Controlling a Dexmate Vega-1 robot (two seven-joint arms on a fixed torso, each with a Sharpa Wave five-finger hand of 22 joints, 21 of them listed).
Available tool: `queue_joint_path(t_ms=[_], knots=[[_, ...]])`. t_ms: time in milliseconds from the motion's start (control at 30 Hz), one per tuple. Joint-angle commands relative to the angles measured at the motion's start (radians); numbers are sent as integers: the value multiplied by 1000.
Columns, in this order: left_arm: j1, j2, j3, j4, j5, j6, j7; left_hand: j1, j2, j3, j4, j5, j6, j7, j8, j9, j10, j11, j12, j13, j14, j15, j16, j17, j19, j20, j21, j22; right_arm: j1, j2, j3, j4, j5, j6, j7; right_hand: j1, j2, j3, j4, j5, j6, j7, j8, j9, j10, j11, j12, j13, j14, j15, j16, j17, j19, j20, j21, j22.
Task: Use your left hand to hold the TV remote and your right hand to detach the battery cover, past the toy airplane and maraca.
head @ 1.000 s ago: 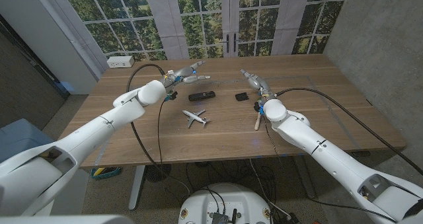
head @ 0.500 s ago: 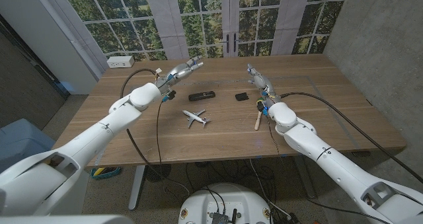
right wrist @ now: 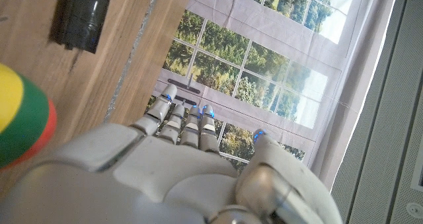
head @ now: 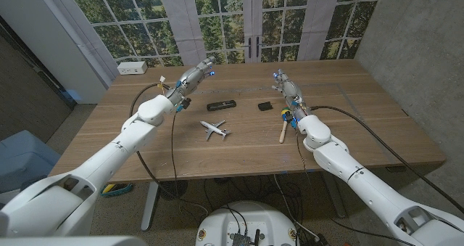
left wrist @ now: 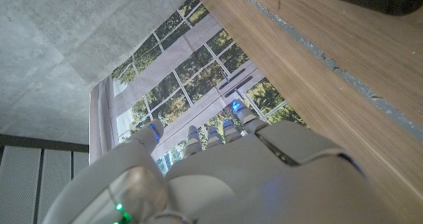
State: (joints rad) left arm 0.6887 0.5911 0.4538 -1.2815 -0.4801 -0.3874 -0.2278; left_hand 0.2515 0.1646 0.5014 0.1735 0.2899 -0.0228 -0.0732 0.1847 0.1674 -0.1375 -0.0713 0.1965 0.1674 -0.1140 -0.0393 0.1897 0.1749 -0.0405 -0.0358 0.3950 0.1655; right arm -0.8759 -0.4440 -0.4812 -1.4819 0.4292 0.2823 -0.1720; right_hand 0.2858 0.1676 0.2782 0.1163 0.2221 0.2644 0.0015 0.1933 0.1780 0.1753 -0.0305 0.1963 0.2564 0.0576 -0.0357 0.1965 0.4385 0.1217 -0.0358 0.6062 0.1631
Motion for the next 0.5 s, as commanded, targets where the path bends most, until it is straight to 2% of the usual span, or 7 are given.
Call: queue_joint_path(t_ms=[33, 167, 300, 500], knots=[[45, -47, -66, 40, -180, -36, -69, -7, 42, 16, -1, 5, 6, -1, -4, 3, 7, -1, -1, 3, 10, -51, 3, 2, 13, -72, -7, 2, -30, 45, 50, 63, 139, 137, 103, -2, 30, 22, 5, 7, 16, 8, 6, 3, 18, 1, 8, -4, 19, -54, 9, -7, 22, -43, -3, 0], [65, -53, -88, 41, -213, -46, -70, -15, 40, 29, -3, 3, 13, 5, -3, 3, 17, 6, 0, 3, 16, -49, 2, 2, 29, -72, -10, 2, -57, 67, 73, 69, 176, 197, 115, -4, 30, 35, 10, 9, 26, 14, 7, 3, 24, 6, 8, -10, 24, -53, 9, -15, 36, -45, -6, 0], [87, -58, -103, 50, -226, -53, -52, -10, 49, 57, -11, 4, 21, 16, -2, 3, 19, 14, -3, 3, 21, -45, 1, 0, 36, -70, -16, 1, -87, 76, 93, 55, 158, 240, 74, -2, 30, 48, 10, 10, 33, 20, 9, 3, 32, 7, 10, -14, 29, -52, 10, -21, 43, -48, -10, 0], [65, -79, -107, 115, -246, -44, -69, -6, 48, 76, -16, 4, 23, 17, -3, 3, 20, 12, -4, 3, 21, -48, -2, 0, 41, -75, -21, 1, -102, 76, 109, 37, 126, 252, 22, 0, 29, 58, 11, 11, 39, 21, 9, 3, 35, 9, 9, -18, 30, -51, 9, -27, 47, -50, -14, 0]])
